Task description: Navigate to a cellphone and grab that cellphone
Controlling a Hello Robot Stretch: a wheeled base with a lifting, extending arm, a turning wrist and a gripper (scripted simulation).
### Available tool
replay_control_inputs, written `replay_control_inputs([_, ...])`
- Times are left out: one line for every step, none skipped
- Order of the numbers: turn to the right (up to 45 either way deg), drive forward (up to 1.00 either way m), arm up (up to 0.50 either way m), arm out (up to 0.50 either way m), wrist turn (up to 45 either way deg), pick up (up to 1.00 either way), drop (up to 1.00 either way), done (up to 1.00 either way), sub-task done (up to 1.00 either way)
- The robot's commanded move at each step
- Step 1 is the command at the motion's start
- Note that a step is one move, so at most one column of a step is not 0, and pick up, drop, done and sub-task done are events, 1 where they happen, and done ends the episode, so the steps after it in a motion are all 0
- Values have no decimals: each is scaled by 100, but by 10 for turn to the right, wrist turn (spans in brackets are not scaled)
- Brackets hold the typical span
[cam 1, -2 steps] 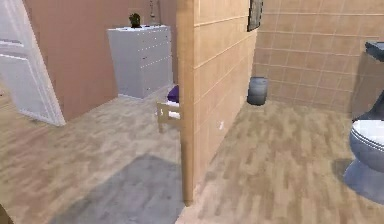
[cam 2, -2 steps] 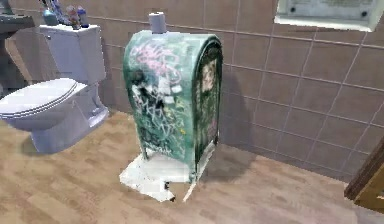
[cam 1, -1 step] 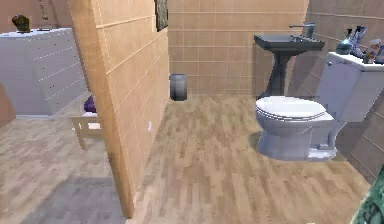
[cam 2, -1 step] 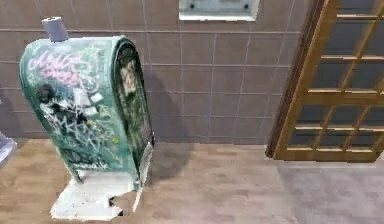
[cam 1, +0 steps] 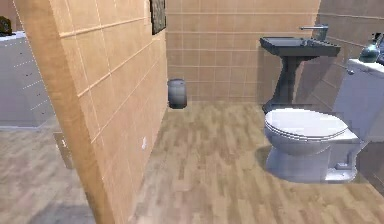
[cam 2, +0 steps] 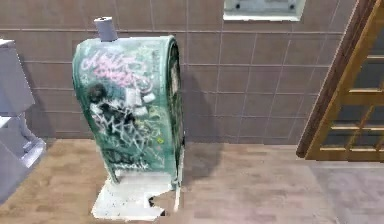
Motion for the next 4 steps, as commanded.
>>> replay_control_inputs([-450, 0, 0, 0, 0, 0, 0, 0, 0])
replay_control_inputs([-150, 0, 0, 0, 0, 0, 0, 0, 0])
replay_control_inputs([0, 35, 0, 0, 0, 0, 0, 0, 0])
replay_control_inputs([-210, 0, 0, 0, 0, 0, 0, 0, 0])
